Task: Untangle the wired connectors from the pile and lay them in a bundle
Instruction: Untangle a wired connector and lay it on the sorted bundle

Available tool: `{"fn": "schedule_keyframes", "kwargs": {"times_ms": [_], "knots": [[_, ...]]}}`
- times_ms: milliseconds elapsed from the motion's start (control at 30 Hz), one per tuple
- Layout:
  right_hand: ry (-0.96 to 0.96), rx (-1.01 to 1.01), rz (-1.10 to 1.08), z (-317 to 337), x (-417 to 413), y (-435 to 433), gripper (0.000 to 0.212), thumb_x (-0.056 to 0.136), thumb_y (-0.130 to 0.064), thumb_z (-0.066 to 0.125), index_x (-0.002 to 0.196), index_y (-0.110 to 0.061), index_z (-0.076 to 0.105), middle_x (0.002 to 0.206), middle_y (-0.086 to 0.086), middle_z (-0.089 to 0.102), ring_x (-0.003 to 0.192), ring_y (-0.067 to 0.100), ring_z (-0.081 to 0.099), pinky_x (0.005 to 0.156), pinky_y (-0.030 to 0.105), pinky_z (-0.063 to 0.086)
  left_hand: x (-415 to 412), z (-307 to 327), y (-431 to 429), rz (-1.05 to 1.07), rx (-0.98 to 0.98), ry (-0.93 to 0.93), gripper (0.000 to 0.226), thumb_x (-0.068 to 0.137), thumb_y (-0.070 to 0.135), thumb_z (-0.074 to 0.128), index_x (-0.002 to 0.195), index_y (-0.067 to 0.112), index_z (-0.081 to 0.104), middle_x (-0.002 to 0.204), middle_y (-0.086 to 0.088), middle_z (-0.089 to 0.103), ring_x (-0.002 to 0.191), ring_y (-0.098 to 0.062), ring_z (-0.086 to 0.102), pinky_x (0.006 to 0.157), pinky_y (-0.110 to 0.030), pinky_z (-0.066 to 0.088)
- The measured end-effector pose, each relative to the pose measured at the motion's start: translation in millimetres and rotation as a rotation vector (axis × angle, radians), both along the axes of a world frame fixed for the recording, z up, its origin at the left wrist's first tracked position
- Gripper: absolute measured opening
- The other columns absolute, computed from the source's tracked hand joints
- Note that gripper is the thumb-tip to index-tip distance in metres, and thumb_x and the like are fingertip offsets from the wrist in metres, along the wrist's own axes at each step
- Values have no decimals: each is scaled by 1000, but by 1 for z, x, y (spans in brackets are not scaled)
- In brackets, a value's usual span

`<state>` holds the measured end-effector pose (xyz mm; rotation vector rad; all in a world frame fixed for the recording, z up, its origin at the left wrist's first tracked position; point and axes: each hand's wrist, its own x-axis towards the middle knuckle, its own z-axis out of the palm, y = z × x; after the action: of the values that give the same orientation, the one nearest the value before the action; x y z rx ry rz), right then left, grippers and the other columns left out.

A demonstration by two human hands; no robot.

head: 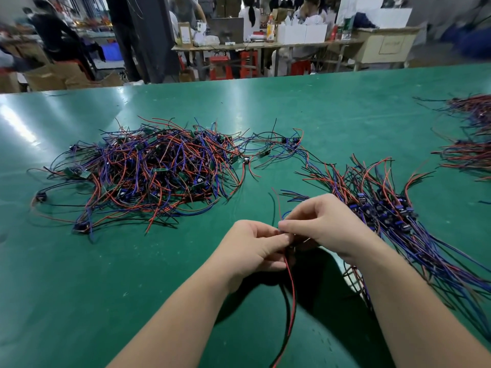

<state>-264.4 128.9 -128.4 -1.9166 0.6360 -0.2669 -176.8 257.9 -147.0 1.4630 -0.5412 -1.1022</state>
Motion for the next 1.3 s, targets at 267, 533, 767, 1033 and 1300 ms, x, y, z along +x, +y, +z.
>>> {"fn": "schedule_keyframes", "kwargs": {"times_ms": [267,533,767,1033,1300], "knots": [[-145,-80,-42,4,-2,1,10,72,-11,79,66,-19,76,64,2,72,61,17,68,63,36,58,-4,4,1,-29,-79,-31,12,92,17,61,97,10,69,81,-1,70,59,-13,64,54,-20,53],[-497,290,-330,23,-26,-44,28,55,-15,77,80,-6,70,62,2,69,52,10,59,54,16,52,-4,10,2,4,-96,39,17,92,15,61,108,11,60,82,-1,75,63,-17,70,54,-21,54],[-128,-183,-551,8,-56,-93,14,86,-6,65,96,-11,74,78,6,71,70,20,61,75,36,53,25,8,5,252,-55,-15,15,97,8,49,107,9,59,88,-8,74,58,-18,69,47,-22,52],[208,-531,-562,5,-54,-88,21,65,-26,87,74,-17,70,67,-3,64,67,16,56,64,25,36,63,-3,21,567,197,-829,23,89,13,52,102,29,62,85,13,64,58,4,55,52,-9,40],[236,-544,-610,8,-57,-83,18,68,-26,85,66,-20,68,58,-4,61,59,11,52,53,21,32,73,-7,26,619,339,-876,26,85,18,56,109,25,65,103,-9,63,74,-20,56,70,-30,40]]}}
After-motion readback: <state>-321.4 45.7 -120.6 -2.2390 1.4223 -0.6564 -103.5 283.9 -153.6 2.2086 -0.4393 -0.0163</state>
